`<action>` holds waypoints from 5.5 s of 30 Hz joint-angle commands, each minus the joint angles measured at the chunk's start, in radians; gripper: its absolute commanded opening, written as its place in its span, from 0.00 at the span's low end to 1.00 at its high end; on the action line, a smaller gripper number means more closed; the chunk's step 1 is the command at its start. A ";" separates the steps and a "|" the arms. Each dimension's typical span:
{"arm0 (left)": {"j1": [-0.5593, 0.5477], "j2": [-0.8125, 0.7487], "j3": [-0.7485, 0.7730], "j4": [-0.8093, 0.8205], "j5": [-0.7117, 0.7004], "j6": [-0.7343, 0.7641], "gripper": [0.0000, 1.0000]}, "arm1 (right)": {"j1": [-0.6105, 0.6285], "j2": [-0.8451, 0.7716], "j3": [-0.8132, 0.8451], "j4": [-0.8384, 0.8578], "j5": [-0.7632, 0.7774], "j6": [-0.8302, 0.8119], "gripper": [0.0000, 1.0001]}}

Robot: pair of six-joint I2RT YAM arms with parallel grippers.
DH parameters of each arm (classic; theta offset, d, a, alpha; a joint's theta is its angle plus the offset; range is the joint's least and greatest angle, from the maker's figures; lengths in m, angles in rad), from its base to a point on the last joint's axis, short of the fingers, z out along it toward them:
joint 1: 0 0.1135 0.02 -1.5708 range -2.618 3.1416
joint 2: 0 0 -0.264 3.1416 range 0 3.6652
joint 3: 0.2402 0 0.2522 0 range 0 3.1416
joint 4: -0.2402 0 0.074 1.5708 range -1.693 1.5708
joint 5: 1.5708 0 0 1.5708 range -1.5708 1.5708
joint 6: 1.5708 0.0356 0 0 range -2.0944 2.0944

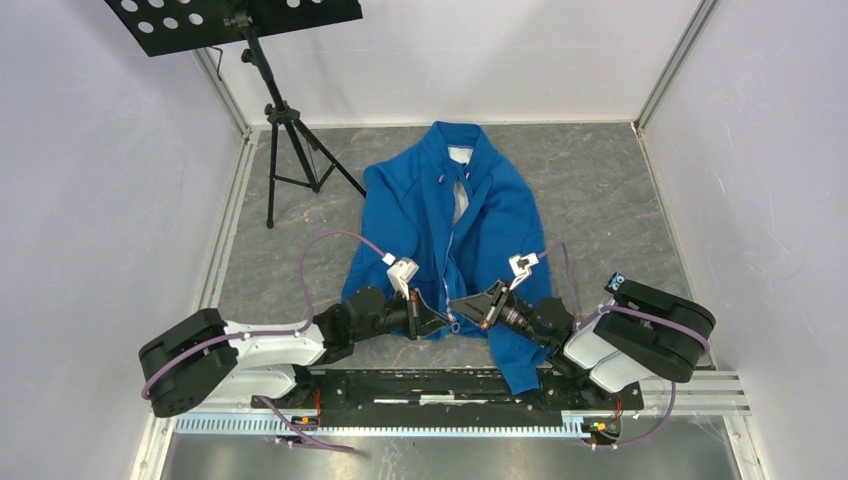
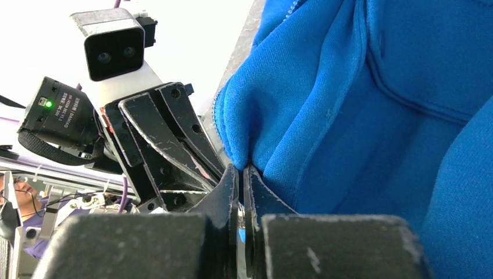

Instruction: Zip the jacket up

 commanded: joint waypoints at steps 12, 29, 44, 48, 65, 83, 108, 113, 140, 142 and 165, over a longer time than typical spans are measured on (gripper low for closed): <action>-0.008 0.151 -0.066 0.104 0.216 -0.013 0.02 | -0.009 0.048 -0.098 0.477 0.014 -0.009 0.30; 0.181 -0.038 0.011 -0.292 0.449 0.021 0.02 | -0.128 -0.433 0.130 -1.067 -0.390 -0.808 0.98; 0.227 -0.145 0.051 -0.410 0.574 -0.096 0.02 | 0.262 -0.730 0.200 -1.057 -0.027 -1.307 0.98; 0.250 -0.155 0.043 -0.413 0.604 -0.112 0.02 | 0.339 -0.712 0.162 -0.893 -0.067 -1.487 0.98; 0.295 -0.154 0.075 -0.442 0.700 -0.156 0.02 | 0.518 -0.629 0.209 -0.935 0.205 -1.770 0.98; 0.320 -0.164 0.110 -0.491 0.758 -0.155 0.02 | 0.703 -0.401 0.081 -0.504 0.424 -2.110 0.98; 0.323 -0.138 0.100 -0.452 0.766 -0.156 0.02 | 0.704 -0.257 0.103 -0.329 0.412 -2.090 0.85; 0.323 -0.140 0.099 -0.452 0.766 -0.157 0.02 | 0.702 -0.321 0.096 -0.401 0.370 -2.061 0.78; 0.323 -0.145 0.097 -0.454 0.775 -0.166 0.02 | 0.692 -0.250 0.132 -0.409 0.429 -2.001 0.27; 0.323 -0.144 0.097 -0.454 0.775 -0.166 0.02 | 0.689 -0.244 0.140 -0.411 0.441 -1.997 0.25; 0.323 -0.146 0.098 -0.454 0.780 -0.167 0.02 | 0.663 -0.189 0.186 -0.463 0.471 -1.949 0.17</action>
